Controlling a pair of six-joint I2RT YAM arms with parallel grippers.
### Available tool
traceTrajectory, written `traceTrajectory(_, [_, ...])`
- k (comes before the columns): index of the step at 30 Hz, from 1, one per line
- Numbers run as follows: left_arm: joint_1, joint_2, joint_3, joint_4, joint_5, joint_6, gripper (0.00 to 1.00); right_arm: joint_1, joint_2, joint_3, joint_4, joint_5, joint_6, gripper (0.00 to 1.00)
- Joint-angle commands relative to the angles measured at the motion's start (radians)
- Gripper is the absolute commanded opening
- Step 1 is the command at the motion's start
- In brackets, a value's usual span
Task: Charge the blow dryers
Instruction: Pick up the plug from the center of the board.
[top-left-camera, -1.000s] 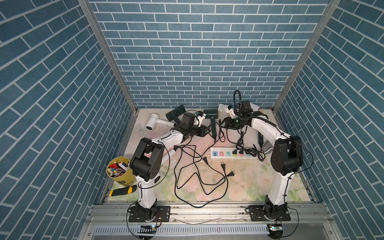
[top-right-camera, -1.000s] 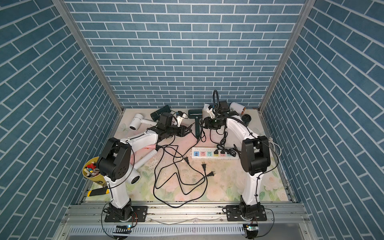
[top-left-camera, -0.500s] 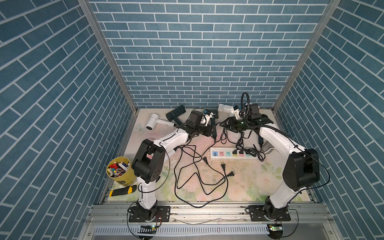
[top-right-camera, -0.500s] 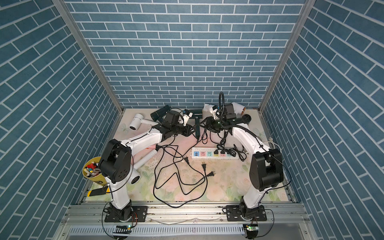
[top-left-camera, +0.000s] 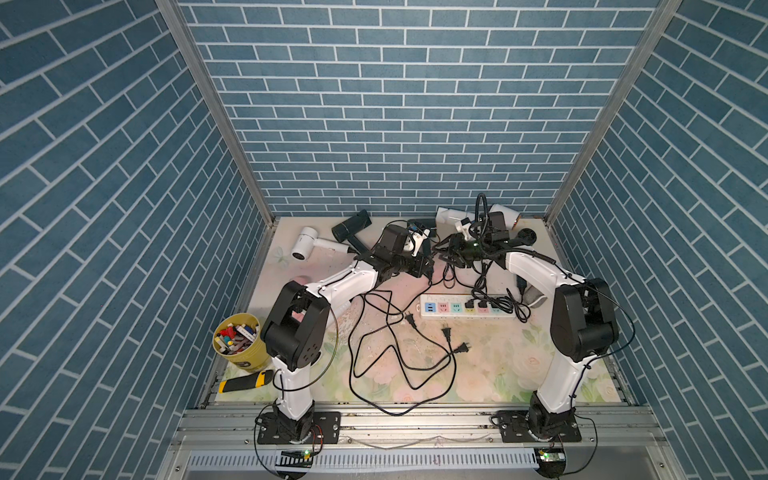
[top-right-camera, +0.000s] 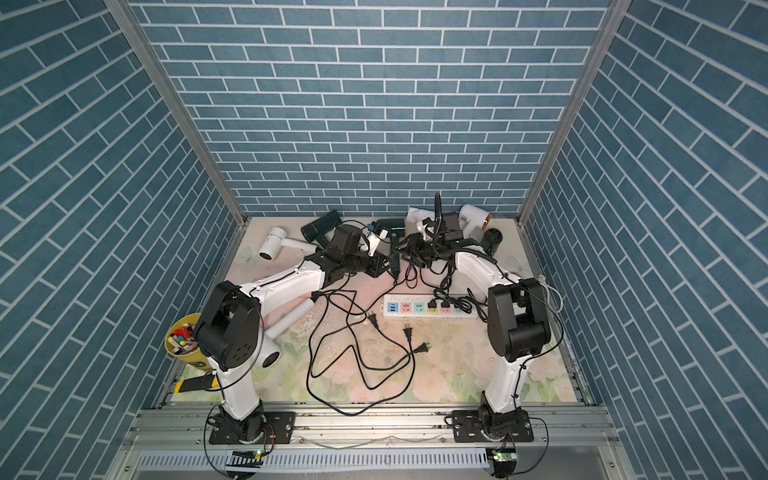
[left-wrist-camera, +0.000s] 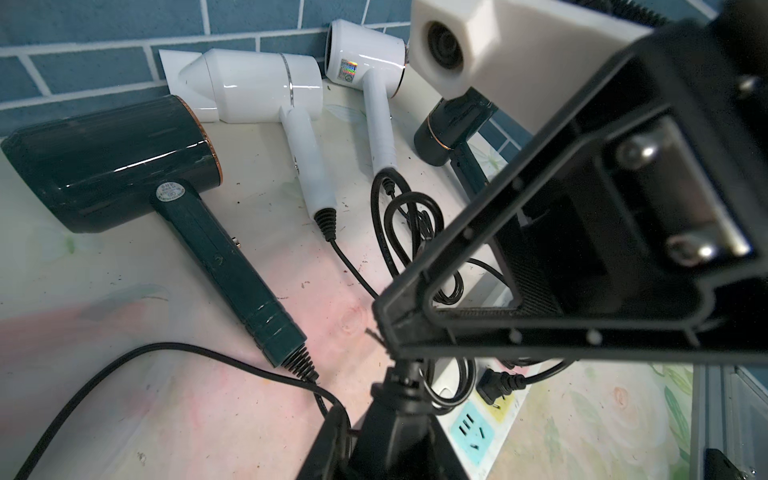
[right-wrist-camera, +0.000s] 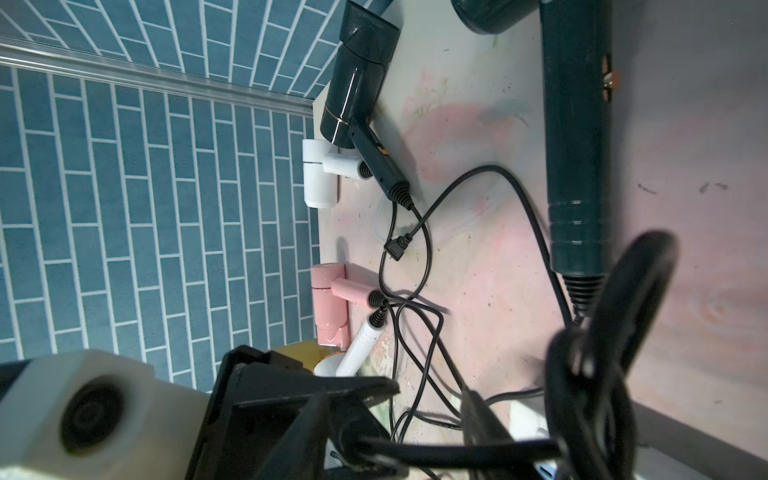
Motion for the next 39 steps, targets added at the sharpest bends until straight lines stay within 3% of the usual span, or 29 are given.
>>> traceTrajectory(1, [-0.012, -0.030, -0.012, 0.027, -0.004, 0.022, 0.18, 0.018, 0.012, 0.023, 0.056, -0.031, 0.057, 0.51])
traceTrajectory(7, [-0.018, -0.025, -0.015, 0.033, -0.020, 0.027, 0.18, 0.038, 0.001, 0.017, 0.064, -0.027, 0.064, 0.37])
traceTrajectory(10, [-0.020, -0.029, -0.022, 0.040, -0.025, 0.025, 0.19, 0.047, -0.005, 0.018, 0.056, -0.024, 0.056, 0.20])
traceTrajectory(12, [-0.020, -0.036, -0.028, 0.044, -0.025, 0.016, 0.33, 0.048, -0.007, 0.032, 0.011, 0.000, 0.017, 0.02])
traceTrajectory(13, [-0.020, -0.043, -0.034, 0.047, -0.025, 0.009, 0.43, 0.048, -0.007, 0.043, -0.025, 0.020, -0.014, 0.00])
traceTrajectory(15, [-0.020, -0.073, -0.055, 0.045, -0.031, -0.004, 0.64, 0.048, -0.011, 0.084, -0.131, 0.092, -0.115, 0.00])
traceTrajectory(17, [-0.021, -0.118, -0.093, 0.045, -0.044, -0.013, 0.77, 0.044, -0.015, 0.114, -0.213, 0.175, -0.215, 0.00])
traceTrajectory(19, [-0.020, -0.172, -0.137, 0.047, -0.061, -0.022, 0.82, 0.032, -0.007, 0.147, -0.270, 0.238, -0.301, 0.00])
traceTrajectory(24, [-0.022, -0.264, -0.244, 0.044, -0.067, -0.061, 0.84, -0.023, 0.070, 0.287, -0.348, 0.262, -0.434, 0.00])
traceTrajectory(32, [-0.020, -0.281, -0.345, 0.074, -0.080, -0.106, 0.81, -0.068, 0.209, 0.528, -0.453, 0.333, -0.586, 0.00])
traceTrajectory(35, [-0.020, -0.302, -0.352, 0.057, -0.101, -0.114, 0.81, -0.065, 0.188, 0.472, -0.432, 0.288, -0.601, 0.00])
traceTrajectory(39, [-0.018, -0.336, -0.335, -0.013, -0.166, -0.117, 0.84, -0.022, 0.093, 0.267, -0.318, 0.273, -0.592, 0.00])
